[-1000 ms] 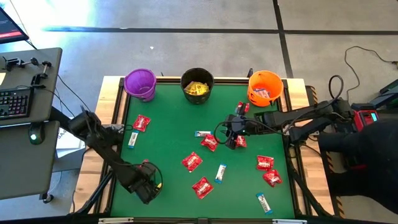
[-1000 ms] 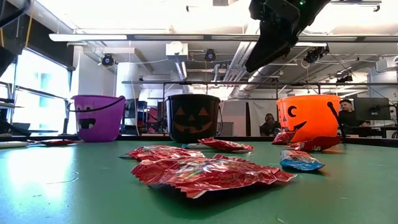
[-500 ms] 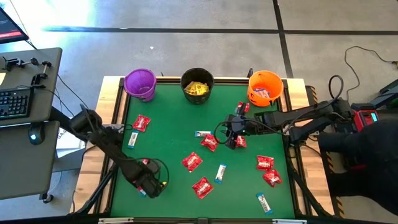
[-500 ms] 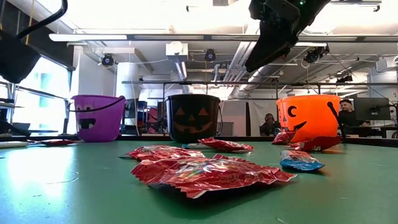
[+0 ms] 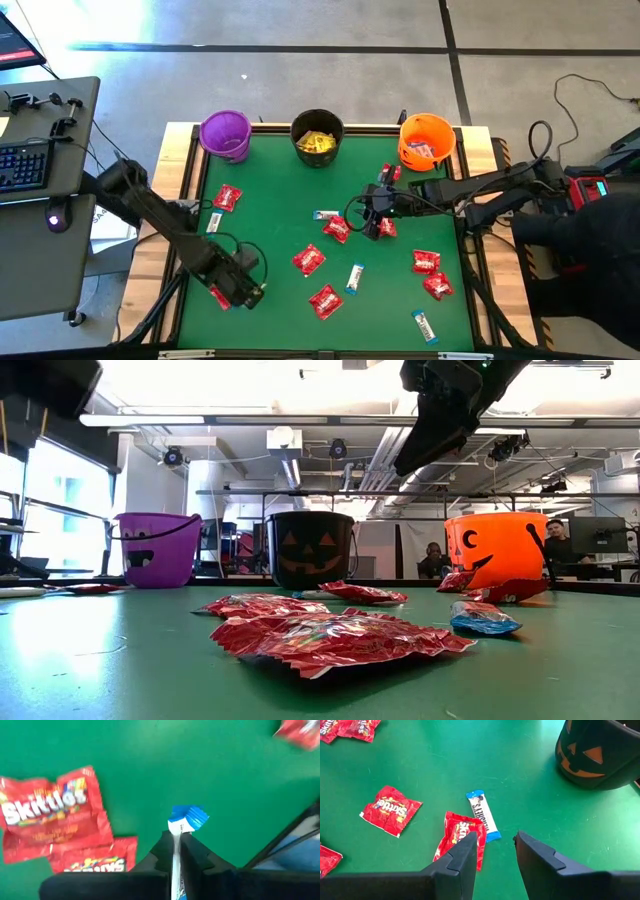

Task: Sort candy by brand, put in halloween buckets
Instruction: Put the blue chocolate bar into the orange bucket

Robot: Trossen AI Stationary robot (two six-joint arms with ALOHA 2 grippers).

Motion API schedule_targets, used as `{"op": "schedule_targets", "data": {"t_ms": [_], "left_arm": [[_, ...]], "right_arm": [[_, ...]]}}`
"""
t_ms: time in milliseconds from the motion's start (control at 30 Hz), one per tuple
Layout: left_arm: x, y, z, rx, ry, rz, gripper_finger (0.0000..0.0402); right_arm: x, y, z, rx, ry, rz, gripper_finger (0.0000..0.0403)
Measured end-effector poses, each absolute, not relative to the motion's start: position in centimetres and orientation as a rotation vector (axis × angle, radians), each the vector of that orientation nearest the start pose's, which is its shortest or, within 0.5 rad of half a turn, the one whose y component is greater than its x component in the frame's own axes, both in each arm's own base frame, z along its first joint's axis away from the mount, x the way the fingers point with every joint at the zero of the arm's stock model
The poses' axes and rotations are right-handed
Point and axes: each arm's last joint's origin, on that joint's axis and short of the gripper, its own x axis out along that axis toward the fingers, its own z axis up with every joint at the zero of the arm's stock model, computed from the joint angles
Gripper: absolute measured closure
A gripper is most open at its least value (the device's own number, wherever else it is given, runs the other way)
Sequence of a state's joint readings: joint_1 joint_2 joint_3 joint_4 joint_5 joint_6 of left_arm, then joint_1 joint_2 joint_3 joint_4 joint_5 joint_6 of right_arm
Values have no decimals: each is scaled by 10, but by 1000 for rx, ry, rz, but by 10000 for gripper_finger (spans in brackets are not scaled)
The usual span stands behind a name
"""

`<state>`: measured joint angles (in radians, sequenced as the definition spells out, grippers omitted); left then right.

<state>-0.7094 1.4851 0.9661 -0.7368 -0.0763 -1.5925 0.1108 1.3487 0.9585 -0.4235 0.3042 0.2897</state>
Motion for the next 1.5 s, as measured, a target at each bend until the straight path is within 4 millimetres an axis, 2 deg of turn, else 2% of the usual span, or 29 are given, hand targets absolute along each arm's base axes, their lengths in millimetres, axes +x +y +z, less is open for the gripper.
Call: {"op": "schedule_targets", "data": {"t_ms": [333,533,733,900,1067,1167,1300,1500], "left_arm": [[217,-137,240,-906,974,468,401],[233,-100,260,-898,772,474,400],[248,-43,268,-840,741,494,400],[257,13,272,-783,702,462,399],[252,71,276,-734,638,468,399],[246,96,280,-717,596,447,399],[241,114,285,-685,563,407,399],[244,124,314,-590,466,366,399]], "right_arm": [[278,23,256,145,739,-278,279],[281,23,259,181,689,-273,279],[284,22,262,195,646,-292,279],[284,16,262,239,638,-329,279],[284,13,262,271,631,-350,279],[284,11,262,286,622,-379,279],[284,11,262,324,607,-412,279],[291,2,271,478,474,-440,279]]}}
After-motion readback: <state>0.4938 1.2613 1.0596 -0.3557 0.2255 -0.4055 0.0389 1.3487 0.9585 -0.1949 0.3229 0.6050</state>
